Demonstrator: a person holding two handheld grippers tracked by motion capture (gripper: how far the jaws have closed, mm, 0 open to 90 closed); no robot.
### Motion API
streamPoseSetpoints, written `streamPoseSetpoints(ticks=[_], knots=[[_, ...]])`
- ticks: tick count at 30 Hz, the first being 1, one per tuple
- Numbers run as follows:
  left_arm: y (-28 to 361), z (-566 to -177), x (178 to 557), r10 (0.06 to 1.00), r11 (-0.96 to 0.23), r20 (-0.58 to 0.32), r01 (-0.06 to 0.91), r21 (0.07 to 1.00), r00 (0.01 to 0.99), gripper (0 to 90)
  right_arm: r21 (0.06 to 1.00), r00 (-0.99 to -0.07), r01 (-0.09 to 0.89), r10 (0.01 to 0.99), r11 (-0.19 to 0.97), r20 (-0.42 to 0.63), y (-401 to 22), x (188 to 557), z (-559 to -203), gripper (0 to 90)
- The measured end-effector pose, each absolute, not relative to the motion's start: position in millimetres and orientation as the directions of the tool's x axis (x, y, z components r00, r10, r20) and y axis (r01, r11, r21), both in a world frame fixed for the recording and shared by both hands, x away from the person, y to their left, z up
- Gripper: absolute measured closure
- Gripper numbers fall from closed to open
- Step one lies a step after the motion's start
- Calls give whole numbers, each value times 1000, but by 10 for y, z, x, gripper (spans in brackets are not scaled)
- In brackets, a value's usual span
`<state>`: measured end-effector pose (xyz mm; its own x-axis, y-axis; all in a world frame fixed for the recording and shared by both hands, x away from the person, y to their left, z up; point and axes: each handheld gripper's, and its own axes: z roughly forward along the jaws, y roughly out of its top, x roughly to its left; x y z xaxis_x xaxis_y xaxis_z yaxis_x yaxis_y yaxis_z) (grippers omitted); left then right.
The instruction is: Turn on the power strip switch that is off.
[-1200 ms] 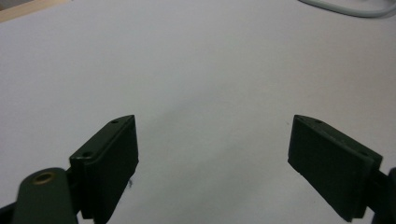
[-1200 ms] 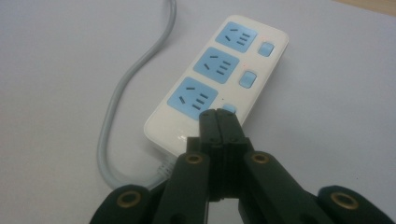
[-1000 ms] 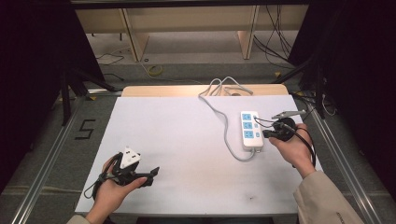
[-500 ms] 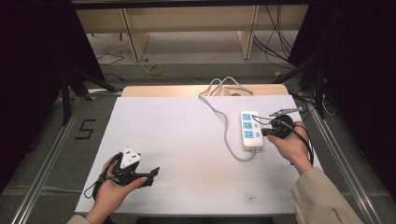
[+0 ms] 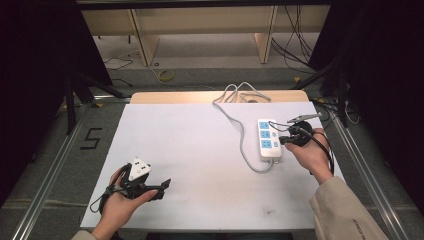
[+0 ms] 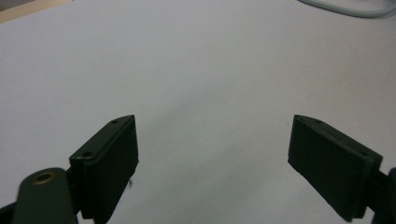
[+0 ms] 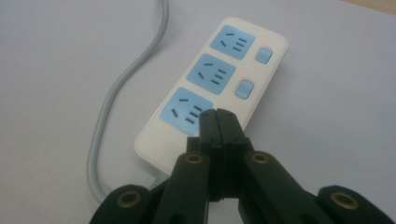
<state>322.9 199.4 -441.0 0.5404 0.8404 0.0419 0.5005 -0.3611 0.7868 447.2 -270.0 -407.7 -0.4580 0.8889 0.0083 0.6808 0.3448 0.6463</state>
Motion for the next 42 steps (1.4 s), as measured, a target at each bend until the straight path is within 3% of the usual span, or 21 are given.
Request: streamPoseSetpoints(ticks=[42], knots=[[1996, -4411, 3233, 839, -360, 40, 499, 789, 542, 157, 617, -464, 701, 886, 358, 14, -2613, 4681, -4147, 900]])
